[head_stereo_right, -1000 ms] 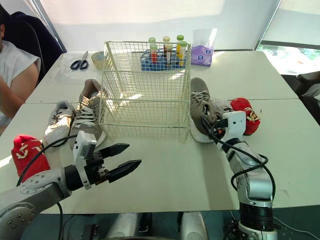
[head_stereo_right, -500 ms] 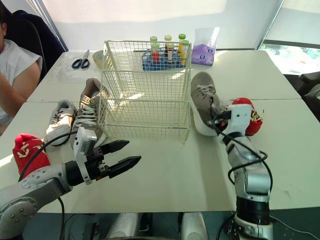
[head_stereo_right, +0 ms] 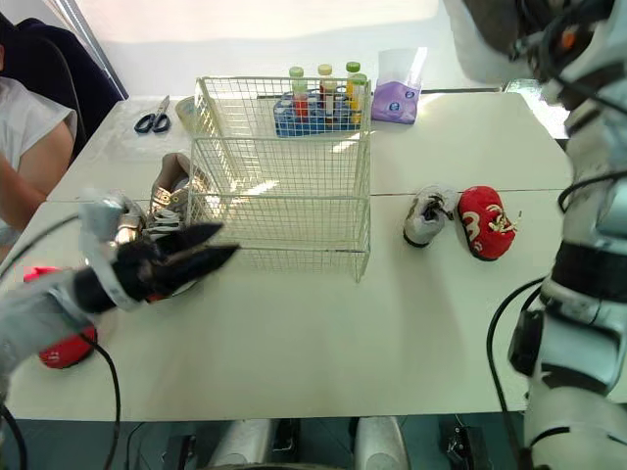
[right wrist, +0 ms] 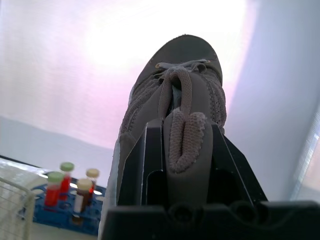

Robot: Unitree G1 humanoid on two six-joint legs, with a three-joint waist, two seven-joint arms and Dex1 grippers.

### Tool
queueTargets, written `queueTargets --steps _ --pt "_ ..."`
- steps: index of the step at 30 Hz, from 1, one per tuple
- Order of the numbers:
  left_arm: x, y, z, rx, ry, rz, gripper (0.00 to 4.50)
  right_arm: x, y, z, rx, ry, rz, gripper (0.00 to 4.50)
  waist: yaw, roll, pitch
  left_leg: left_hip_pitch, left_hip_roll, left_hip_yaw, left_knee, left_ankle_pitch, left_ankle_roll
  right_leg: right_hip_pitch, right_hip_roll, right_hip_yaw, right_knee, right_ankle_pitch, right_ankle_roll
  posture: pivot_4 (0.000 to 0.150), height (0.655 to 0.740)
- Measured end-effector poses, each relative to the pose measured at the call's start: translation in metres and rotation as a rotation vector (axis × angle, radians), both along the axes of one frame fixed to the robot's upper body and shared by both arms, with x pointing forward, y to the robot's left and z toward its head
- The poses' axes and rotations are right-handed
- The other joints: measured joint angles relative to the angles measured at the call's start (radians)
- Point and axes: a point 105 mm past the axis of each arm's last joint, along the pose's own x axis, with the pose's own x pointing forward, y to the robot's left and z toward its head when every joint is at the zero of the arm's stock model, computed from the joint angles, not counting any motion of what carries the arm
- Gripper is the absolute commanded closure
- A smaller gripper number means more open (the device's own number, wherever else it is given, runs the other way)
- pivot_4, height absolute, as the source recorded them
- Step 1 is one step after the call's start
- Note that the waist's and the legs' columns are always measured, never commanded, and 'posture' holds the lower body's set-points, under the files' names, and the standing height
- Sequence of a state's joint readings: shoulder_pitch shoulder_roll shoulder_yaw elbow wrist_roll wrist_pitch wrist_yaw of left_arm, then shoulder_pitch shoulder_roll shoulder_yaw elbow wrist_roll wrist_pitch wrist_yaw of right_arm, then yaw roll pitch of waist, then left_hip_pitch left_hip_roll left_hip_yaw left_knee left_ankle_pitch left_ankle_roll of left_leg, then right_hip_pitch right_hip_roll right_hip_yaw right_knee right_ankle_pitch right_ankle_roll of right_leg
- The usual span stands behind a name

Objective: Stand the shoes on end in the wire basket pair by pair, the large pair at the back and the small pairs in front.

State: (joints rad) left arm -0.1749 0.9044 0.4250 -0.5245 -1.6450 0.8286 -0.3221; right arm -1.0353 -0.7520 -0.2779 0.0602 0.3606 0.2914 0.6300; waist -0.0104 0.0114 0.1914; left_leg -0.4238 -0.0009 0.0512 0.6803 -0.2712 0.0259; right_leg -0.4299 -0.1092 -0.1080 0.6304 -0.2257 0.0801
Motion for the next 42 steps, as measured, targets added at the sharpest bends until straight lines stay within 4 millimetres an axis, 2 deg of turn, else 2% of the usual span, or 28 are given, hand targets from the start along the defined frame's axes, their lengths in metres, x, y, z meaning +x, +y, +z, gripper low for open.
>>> queueTargets --steps 3,5,7,10,13,15,18,21,26,28,31,35,37,38,39,40,42 --pt "0.002 0.026 0.035 -0.014 -0.030 0.030 0.00 -0.011 0.035 0.010 -0.213 -0.028 0.165 4.19 -0.007 -0.001 0.001 0.000 0.000 0.001 0.000 0.000 0.000 -0.001 0.000 0.000 0.000 0.000 0.000 0.150 0.7400" --pt "0.002 0.048 0.060 -0.039 -0.080 0.079 0.00 -0.018 0.049 0.010 -0.331 -0.034 0.244 4.19 -0.005 -0.002 0.002 0.000 0.000 0.002 0.000 0.000 0.000 0.000 0.000 0.000 0.000 0.000 0.001 0.150 0.7400" --pt "0.004 0.063 0.072 -0.054 -0.086 0.100 0.00 -0.022 0.060 0.006 -0.404 -0.019 0.325 4.19 0.000 -0.003 0.003 0.000 -0.001 0.002 0.000 0.000 0.000 0.000 -0.002 0.000 0.000 0.000 0.001 0.150 0.7400" --pt "0.007 0.079 0.090 -0.088 -0.113 0.117 0.00 -0.032 0.079 -0.004 -0.514 -0.006 0.437 4.19 0.001 -0.008 0.006 -0.001 -0.001 0.001 0.000 0.000 0.000 0.000 -0.002 -0.001 0.000 0.000 0.001 0.150 0.7400" --pt "0.004 0.081 0.108 -0.082 -0.167 0.097 0.00 -0.044 0.100 -0.016 -0.611 -0.005 0.560 4.19 -0.002 -0.010 0.007 -0.001 -0.002 0.002 0.000 0.000 0.000 0.000 -0.003 -0.001 -0.001 0.000 0.001 0.150 0.7400" --pt "0.004 0.081 0.112 -0.079 -0.178 0.083 0.00 -0.049 0.105 -0.020 -0.643 -0.007 0.604 4.19 0.000 -0.010 0.007 -0.001 -0.002 0.002 0.000 0.003 -0.005 0.000 -0.003 -0.001 0.000 0.000 0.001 0.150 0.7400" --pt "0.010 0.091 0.114 -0.080 -0.162 0.100 0.00 -0.055 0.109 -0.023 -0.682 -0.015 0.639 4.19 -0.002 -0.012 0.008 -0.001 -0.002 0.002 0.000 0.003 -0.006 -0.001 -0.003 -0.001 0.000 0.000 0.001 0.150 0.7400" --pt "0.017 0.092 0.116 -0.063 -0.161 0.085 0.00 -0.062 0.116 -0.027 -0.712 -0.029 0.694 4.19 -0.002 -0.012 0.008 -0.001 -0.002 0.003 0.000 0.003 -0.007 -0.001 -0.003 -0.001 0.000 0.000 0.001 0.150 0.7400" --pt "0.021 0.067 0.113 0.006 -0.139 -0.063 0.00 -0.075 0.135 -0.038 -0.795 -0.071 0.778 4.19 -0.001 -0.013 0.008 -0.001 -0.002 0.003 0.000 0.004 -0.007 -0.001 -0.003 -0.001 0.000 0.000 0.002 0.150 0.7400" --pt "0.023 0.062 0.106 0.017 -0.098 -0.104 0.00 -0.075 0.135 -0.041 -0.808 -0.070 0.777 4.19 -0.002 -0.013 0.009 -0.001 -0.002 0.003 0.000 0.004 -0.007 -0.001 -0.003 -0.001 0.000 0.000 0.002 0.150 0.7400" --pt "0.022 0.057 0.091 0.086 -0.044 -0.154 0.88 -0.073 0.136 -0.047 -0.829 -0.076 0.771 4.20 -0.003 -0.014 0.009 -0.001 -0.002 0.004 0.000 0.004 -0.007 -0.001 -0.003 -0.001 0.000 0.000 0.002 0.150 0.7400" --pt "0.023 0.056 0.079 0.118 0.003 -0.177 2.85 -0.074 0.137 -0.048 -0.851 -0.097 0.760 4.20 -0.004 -0.014 0.009 -0.001 -0.001 0.004 0.000 0.004 -0.008 -0.001 -0.003 -0.001 0.001 0.000 0.002 0.150 0.7400" --pt "0.026 0.058 0.077 0.126 0.011 -0.151 3.48 -0.076 0.139 -0.048 -0.855 -0.108 0.766 4.20 -0.004 -0.014 0.009 -0.001 -0.001 0.003 0.000 0.004 -0.008 -0.001 -0.003 -0.001 0.002 0.000 0.002 0.150 0.7400" --pt "0.027 0.059 0.077 0.116 0.009 -0.144 3.72 -0.078 0.140 -0.048 -0.860 -0.114 0.768 3.73 -0.003 -0.014 0.009 -0.001 -0.001 0.003 0.000 0.004 -0.008 -0.001 -0.003 -0.001 0.002 0.000 0.002 0.150 0.7400" --pt "0.028 0.059 0.076 0.106 0.010 -0.142 3.76 -0.078 0.140 -0.048 -0.856 -0.116 0.768 3.21 -0.003 -0.014 0.009 -0.001 -0.001 0.003 0.000 0.004 -0.008 -0.001 -0.003 -0.001 0.002 0.000 0.002 0.150 0.7400" --pt "0.030 0.058 0.074 0.091 0.014 -0.138 3.76 -0.079 0.140 -0.044 -0.819 -0.120 0.772 2.88 -0.003 -0.014 0.009 -0.001 -0.002 0.003 0.000 0.004 -0.008 -0.001 -0.004 -0.001 0.002 0.000 0.002 0.150 0.7400" --pt "0.032 0.055 0.071 0.046 0.012 -0.142 3.76 -0.074 0.139 -0.038 -0.728 -0.079 0.776 1.80 0.000 -0.015 0.009 -0.001 -0.001 0.002 0.001 0.004 -0.008 -0.001 -0.004 -0.001 0.002 0.000 0.002 0.150 0.7400"
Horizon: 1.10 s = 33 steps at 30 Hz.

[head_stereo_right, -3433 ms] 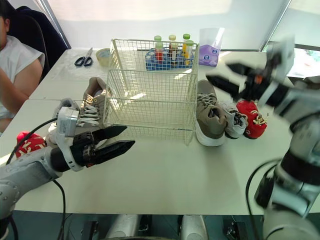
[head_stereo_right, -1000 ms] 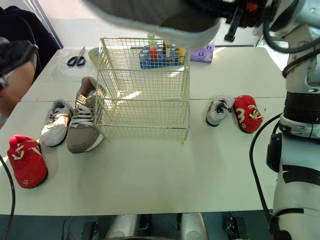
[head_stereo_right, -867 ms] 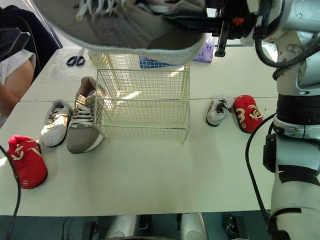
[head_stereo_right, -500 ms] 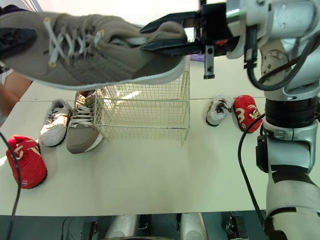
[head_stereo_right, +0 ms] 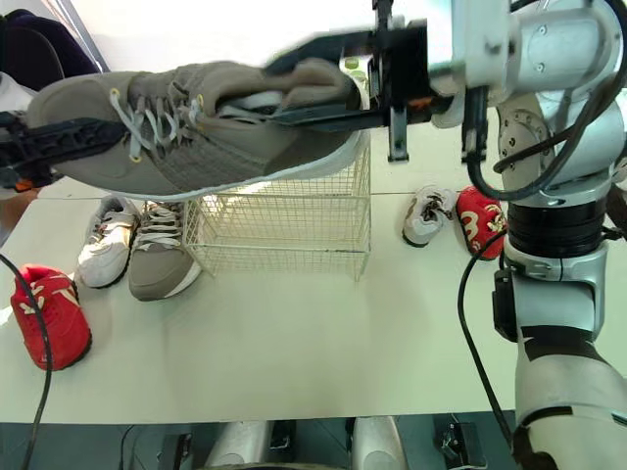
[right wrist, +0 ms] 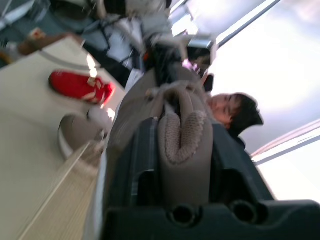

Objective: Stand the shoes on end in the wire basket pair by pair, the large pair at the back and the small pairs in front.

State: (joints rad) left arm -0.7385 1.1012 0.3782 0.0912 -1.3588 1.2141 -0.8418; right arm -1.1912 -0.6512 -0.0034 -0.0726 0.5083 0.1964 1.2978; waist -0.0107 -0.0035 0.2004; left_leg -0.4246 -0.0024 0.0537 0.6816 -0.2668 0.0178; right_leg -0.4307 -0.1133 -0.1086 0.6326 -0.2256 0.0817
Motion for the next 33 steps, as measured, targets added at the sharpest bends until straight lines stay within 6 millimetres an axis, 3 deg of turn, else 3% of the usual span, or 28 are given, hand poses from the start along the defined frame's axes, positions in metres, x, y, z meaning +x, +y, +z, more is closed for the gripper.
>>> queueTargets --steps 3,4,5,7,9,10,13,17,33 --pt "0.000 -0.002 0.000 -0.070 -0.014 0.023 3.76 0.019 -0.016 0.013 0.168 0.161 -0.085 0.28 0.001 -0.002 0.000 0.000 -0.001 -0.001 0.001 0.000 0.000 0.001 -0.002 0.000 -0.001 0.001 0.000 0.150 0.7400" --pt "0.000 -0.001 0.001 -0.109 -0.029 0.046 3.76 0.031 -0.031 0.017 0.278 0.245 -0.142 0.06 0.001 -0.003 -0.001 0.000 -0.001 -0.002 0.001 0.000 0.000 0.002 -0.004 0.000 -0.001 0.001 0.001 0.150 0.7400" --pt "0.000 0.000 0.001 -0.130 -0.034 0.065 3.76 0.039 -0.040 0.016 0.334 0.295 -0.175 0.06 0.001 -0.003 -0.001 0.000 -0.001 -0.002 0.000 0.000 0.000 0.002 -0.005 0.000 -0.001 0.001 0.001 0.150 0.7400" --pt "0.000 0.002 0.000 -0.219 -0.060 0.129 3.76 0.053 -0.068 0.009 0.567 0.567 -0.178 0.06 0.002 -0.004 -0.002 0.001 -0.001 -0.003 -0.001 0.000 0.000 0.004 -0.006 0.000 -0.003 0.001 0.001 0.150 0.7400" --pt "-0.011 -0.013 -0.004 -0.334 -0.107 0.095 3.76 0.068 -0.100 -0.022 0.853 0.910 -0.128 0.06 0.005 -0.008 -0.003 0.001 -0.001 -0.007 -0.001 0.000 -0.001 0.005 -0.006 -0.001 -0.004 0.001 0.000 0.150 0.7400" --pt "-0.013 -0.019 -0.005 -0.366 -0.123 0.098 3.76 0.068 -0.101 -0.034 0.930 0.999 -0.080 0.06 0.004 -0.008 -0.003 0.001 -0.001 -0.007 -0.001 0.000 -0.001 0.006 -0.006 0.000 -0.004 0.001 0.000 0.150 0.7400" --pt "-0.011 -0.047 -0.004 -0.503 -0.162 0.120 3.76 0.070 -0.060 -0.080 1.015 1.271 -0.015 0.06 -0.005 0.000 0.001 0.001 -0.001 -0.002 -0.002 0.002 -0.003 0.001 -0.005 0.003 -0.001 0.003 -0.001 0.150 0.7400" --pt "-0.009 -0.070 0.002 -0.641 -0.190 0.114 3.76 0.051 -0.023 -0.061 0.965 1.269 0.085 0.06 0.000 0.000 0.000 0.002 -0.001 -0.001 0.000 0.000 0.003 0.001 0.001 0.005 0.004 0.003 -0.001 0.150 0.7400" --pt "0.015 -0.082 -0.007 -0.718 -0.160 0.166 3.76 0.041 -0.003 -0.025 0.917 1.109 0.208 0.06 0.000 -0.001 -0.001 0.003 -0.001 -0.001 0.001 -0.001 0.009 0.003 0.003 0.005 0.001 0.004 0.000 0.150 0.7400"
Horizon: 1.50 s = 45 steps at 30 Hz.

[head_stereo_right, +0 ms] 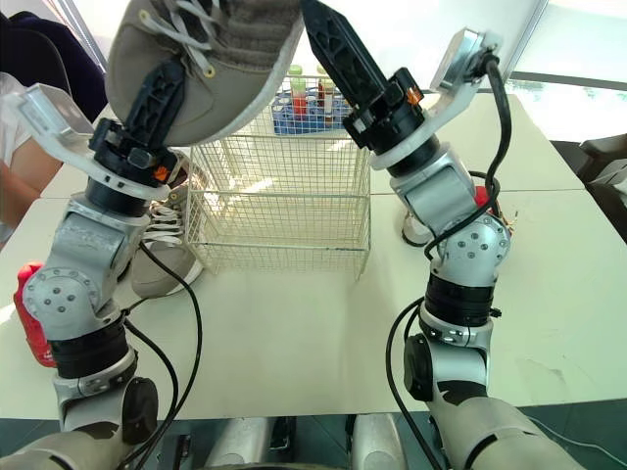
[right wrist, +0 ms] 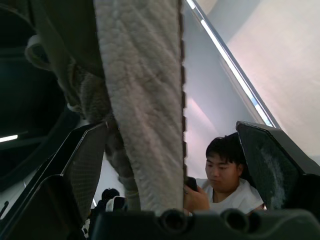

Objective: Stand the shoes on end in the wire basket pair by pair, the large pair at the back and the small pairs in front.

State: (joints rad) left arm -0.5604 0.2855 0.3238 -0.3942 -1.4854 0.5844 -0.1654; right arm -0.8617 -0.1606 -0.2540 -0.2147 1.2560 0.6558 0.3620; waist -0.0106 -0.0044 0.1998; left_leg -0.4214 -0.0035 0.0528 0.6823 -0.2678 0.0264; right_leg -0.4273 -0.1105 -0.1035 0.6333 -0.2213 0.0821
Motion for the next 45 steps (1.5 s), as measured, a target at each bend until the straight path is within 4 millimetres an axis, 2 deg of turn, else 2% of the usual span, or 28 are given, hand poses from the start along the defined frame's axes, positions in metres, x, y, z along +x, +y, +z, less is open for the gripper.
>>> queueTargets --steps 7,12,13,14,16,19,21,26,29,31,33,37,40,45 --pt "0.002 -0.011 -0.013 0.045 0.031 -0.016 3.76 0.001 0.008 0.006 -0.014 -0.055 0.023 0.06 0.001 0.000 0.000 0.000 0.000 0.000 0.000 0.000 0.000 0.000 0.000 0.000 0.000 0.000 0.000 0.150 0.7400" --pt "-0.001 -0.016 -0.013 0.036 0.018 -0.035 3.76 0.005 0.006 0.009 -0.001 -0.073 0.010 2.26 0.000 0.000 0.000 0.000 0.000 0.000 0.000 0.000 0.000 0.000 0.000 0.000 -0.001 0.000 0.000 0.150 0.7400" --pt "-0.001 -0.016 -0.013 0.035 0.018 -0.035 3.76 0.005 0.005 0.008 -0.001 -0.074 0.010 2.61 0.000 0.000 0.000 0.000 0.000 0.000 0.000 0.000 0.000 0.000 0.000 0.000 -0.001 0.000 0.000 0.150 0.7400" --pt "-0.002 -0.016 -0.014 0.035 0.018 -0.035 3.76 0.005 0.005 0.008 -0.002 -0.077 0.012 2.76 0.000 0.000 0.000 0.000 0.000 0.000 0.000 0.000 0.000 0.000 0.000 0.000 -0.001 0.000 0.000 0.150 0.7400" --pt "-0.002 -0.016 -0.014 0.040 0.017 -0.036 3.76 0.005 0.006 0.008 -0.008 -0.083 0.013 2.80 0.000 0.000 0.000 0.000 0.000 0.000 0.000 0.000 0.000 0.000 0.000 0.000 -0.001 0.000 0.000 0.150 0.7400" --pt "-0.003 -0.014 -0.018 0.068 0.024 -0.019 2.33 0.006 0.009 0.013 -0.043 -0.101 0.006 2.80 0.000 0.000 0.000 -0.001 0.000 0.000 0.000 0.000 0.000 0.000 0.000 0.000 -0.001 0.000 0.000 0.150 0.7400" --pt "-0.003 -0.015 -0.024 0.131 0.036 0.019 1.35 0.007 0.008 0.024 -0.099 -0.152 -0.015 2.80 0.000 0.001 0.000 -0.001 0.000 0.000 0.000 0.000 0.000 0.000 0.000 0.000 -0.001 0.000 0.000 0.150 0.7400" --pt "0.002 -0.020 -0.059 0.353 0.120 0.172 1.35 0.018 -0.022 0.073 -0.231 -0.400 -0.171 2.80 0.002 0.000 0.001 -0.001 -0.001 0.000 0.000 -0.001 0.002 0.000 0.000 0.000 -0.003 0.000 0.000 0.150 0.7400" --pt "-0.010 -0.019 -0.055 0.434 0.077 0.229 1.35 0.036 -0.042 0.090 -0.324 -0.501 -0.265 2.80 -0.001 0.000 0.001 -0.002 0.000 0.000 -0.001 -0.001 0.002 -0.001 0.000 0.000 -0.004 0.000 0.000 0.150 0.7400" --pt "-0.021 -0.019 -0.054 0.539 0.036 0.254 1.35 0.050 -0.045 0.086 -0.396 -0.517 -0.285 2.80 -0.007 0.000 0.001 -0.002 0.001 0.001 -0.002 -0.001 0.002 -0.002 0.000 0.001 -0.004 0.000 0.000 0.150 0.7400" --pt "-0.030 -0.013 -0.058 0.678 0.019 0.292 1.35 0.070 -0.045 0.071 -0.507 -0.503 -0.301 2.80 -0.010 0.000 0.001 0.000 0.002 0.002 -0.003 -0.001 0.001 -0.002 0.002 0.002 -0.003 0.000 0.000 0.150 0.7400" --pt "-0.038 0.000 -0.059 0.815 0.007 0.360 1.35 0.092 -0.039 0.036 -0.661 -0.441 -0.280 2.80 -0.006 0.001 0.002 -0.002 0.003 0.002 -0.003 0.000 0.000 -0.003 0.003 0.002 -0.003 0.000 0.000 0.150 0.7400" --pt "-0.044 0.002 -0.054 0.841 -0.016 0.381 1.35 0.099 -0.033 0.019 -0.728 -0.419 -0.260 2.80 -0.001 0.002 0.002 -0.004 0.002 0.001 -0.003 0.001 -0.003 -0.004 0.002 0.004 -0.004 0.000 0.000 0.150 0.7400" --pt "-0.050 -0.002 -0.061 0.815 0.024 0.348 1.35 0.105 -0.028 0.005 -0.807 -0.412 -0.263 2.80 -0.001 0.002 0.002 -0.004 0.000 0.002 -0.003 0.003 -0.006 -0.004 0.000 0.004 -0.005 0.000 0.000 0.150 0.7400"
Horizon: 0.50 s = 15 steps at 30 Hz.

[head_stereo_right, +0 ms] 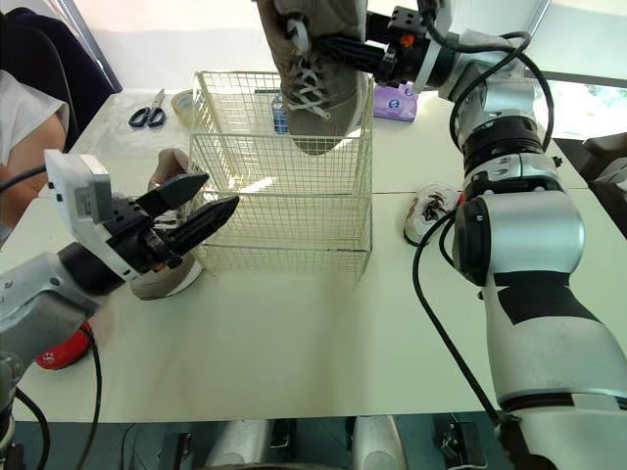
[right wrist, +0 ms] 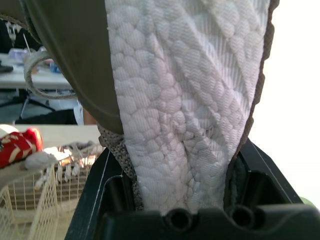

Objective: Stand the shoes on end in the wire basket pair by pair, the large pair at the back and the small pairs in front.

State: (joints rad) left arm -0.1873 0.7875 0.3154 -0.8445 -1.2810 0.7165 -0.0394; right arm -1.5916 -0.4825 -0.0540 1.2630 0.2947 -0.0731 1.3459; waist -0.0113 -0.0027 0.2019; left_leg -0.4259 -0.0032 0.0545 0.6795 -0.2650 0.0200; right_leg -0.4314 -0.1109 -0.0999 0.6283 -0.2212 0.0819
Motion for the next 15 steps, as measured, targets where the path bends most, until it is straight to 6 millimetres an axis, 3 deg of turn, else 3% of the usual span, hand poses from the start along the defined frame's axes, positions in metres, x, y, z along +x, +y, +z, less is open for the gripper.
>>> queueTargets --steps 4,8,10,15 --pt "-0.003 0.001 -0.011 -0.002 0.056 -0.017 1.35 0.005 0.002 -0.012 -0.031 0.038 -0.019 2.80 -0.003 0.000 0.000 0.000 0.000 0.000 0.000 0.000 0.000 -0.001 0.000 0.000 0.000 0.000 0.000 0.150 0.7400" --pt "-0.002 0.005 -0.011 -0.018 0.065 -0.013 1.30 0.008 0.001 -0.016 -0.029 0.050 -0.036 0.80 -0.003 0.000 0.000 0.000 0.000 0.000 0.000 0.000 -0.001 -0.001 0.000 0.000 0.001 0.000 0.000 0.150 0.7400" --pt "-0.001 0.006 -0.013 -0.020 0.074 -0.009 1.30 0.009 0.000 -0.014 -0.015 0.041 -0.047 0.05 -0.002 0.000 0.000 0.000 0.000 0.000 0.000 0.000 -0.001 -0.001 0.000 0.000 0.001 0.000 0.000 0.150 0.7400" --pt "0.002 0.009 -0.014 -0.026 0.071 0.000 1.30 0.011 -0.003 -0.017 -0.013 0.040 -0.070 0.05 -0.002 0.000 0.000 0.000 0.000 0.000 0.000 0.000 -0.001 -0.001 0.000 0.000 0.001 0.000 0.000 0.150 0.7400"
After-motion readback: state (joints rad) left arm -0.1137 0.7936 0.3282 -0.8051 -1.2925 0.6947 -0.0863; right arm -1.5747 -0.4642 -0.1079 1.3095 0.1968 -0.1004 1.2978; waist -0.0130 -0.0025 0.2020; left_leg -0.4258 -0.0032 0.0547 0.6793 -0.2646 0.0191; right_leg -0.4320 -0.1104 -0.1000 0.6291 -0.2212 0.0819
